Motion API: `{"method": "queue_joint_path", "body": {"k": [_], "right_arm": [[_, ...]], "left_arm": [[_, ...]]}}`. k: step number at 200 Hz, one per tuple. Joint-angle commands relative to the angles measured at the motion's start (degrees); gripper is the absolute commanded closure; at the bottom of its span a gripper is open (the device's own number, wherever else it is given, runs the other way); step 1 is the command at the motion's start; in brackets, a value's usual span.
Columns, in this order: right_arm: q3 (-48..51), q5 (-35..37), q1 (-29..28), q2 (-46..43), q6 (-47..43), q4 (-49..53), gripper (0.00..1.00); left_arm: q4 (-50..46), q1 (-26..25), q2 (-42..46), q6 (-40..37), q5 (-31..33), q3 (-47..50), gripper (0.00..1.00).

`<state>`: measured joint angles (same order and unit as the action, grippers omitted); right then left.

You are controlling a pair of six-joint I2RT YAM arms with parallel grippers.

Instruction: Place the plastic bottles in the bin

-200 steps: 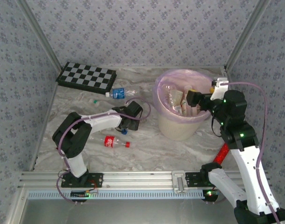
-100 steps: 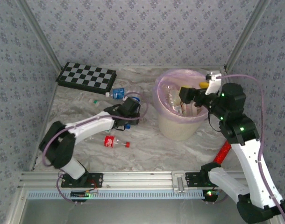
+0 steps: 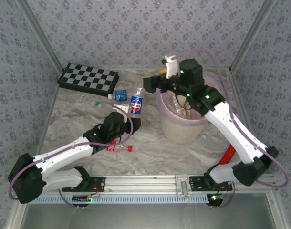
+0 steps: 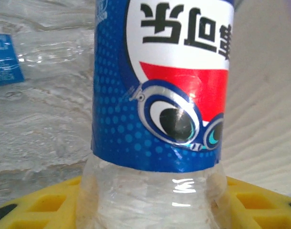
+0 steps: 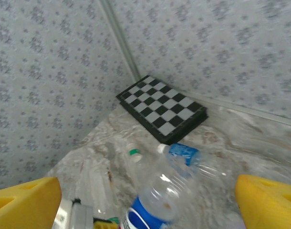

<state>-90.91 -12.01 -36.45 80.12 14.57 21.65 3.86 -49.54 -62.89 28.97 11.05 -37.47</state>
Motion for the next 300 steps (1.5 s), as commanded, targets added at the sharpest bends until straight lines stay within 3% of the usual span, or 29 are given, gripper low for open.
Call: {"method": "queue_joint_path", "body": {"k": [1, 38, 79, 133, 148, 165, 185, 229, 255, 277, 300], "right_arm": [[-5.97, -0.73, -2.22, 5.08, -0.68, 0.68, 0.05], [-8.85, -1.91, -2.97, 11.00, 0.71, 2.56, 0.00], [-11.05, -3.85, -3.21, 14.38, 2.01, 5.54, 0.00], [-9.03, -5.87, -3.31, 10.67, 2.24, 3.82, 0.36], [-9.12, -5.02, -3.36, 9.57, 1.59, 3.76, 0.45], [-10.68, -3.38, -3.28, 8.47, -0.18, 4.85, 0.50], [-13.47, 0.83, -2.70, 5.94, -3.97, 6.77, 0.51], [-15.96, 9.03, 3.27, -3.88, -8.88, 9.57, 0.51], [-15.09, 13.25, 8.97, -8.87, -11.74, 12.51, 0.51], [-12.61, 19.25, 11.78, -11.41, -14.50, 15.98, 0.51], [-8.34, 20.28, 12.95, -12.09, -16.55, 15.14, 0.52]], "left_arm": [[10.68, -1.39, 3.10, -0.97, -1.02, 0.76, 0.66], [15.99, -1.80, 6.85, -1.76, 0.67, 3.19, 0.61], [15.75, -1.89, 8.62, -2.96, 1.06, 2.21, 0.59], [14.94, -1.88, 8.58, -1.27, 3.51, 2.84, 0.56], [14.63, -1.89, 8.62, -1.23, 3.84, 2.52, 0.45], [13.18, -1.93, 8.83, -1.81, 3.49, 1.85, 0.13], [9.37, -1.89, 9.71, -1.08, 4.75, 1.22, 0.01], [-2.37, -1.63, 13.12, 3.38, 13.85, 2.01, 0.01], [-12.31, 0.83, 12.62, 11.02, 19.48, 1.22, 0.02], [-21.51, 7.17, 10.26, 19.36, 17.83, 0.17, 0.04], [-19.64, 10.92, 10.37, 21.12, 14.01, 2.23, 0.05]]}}
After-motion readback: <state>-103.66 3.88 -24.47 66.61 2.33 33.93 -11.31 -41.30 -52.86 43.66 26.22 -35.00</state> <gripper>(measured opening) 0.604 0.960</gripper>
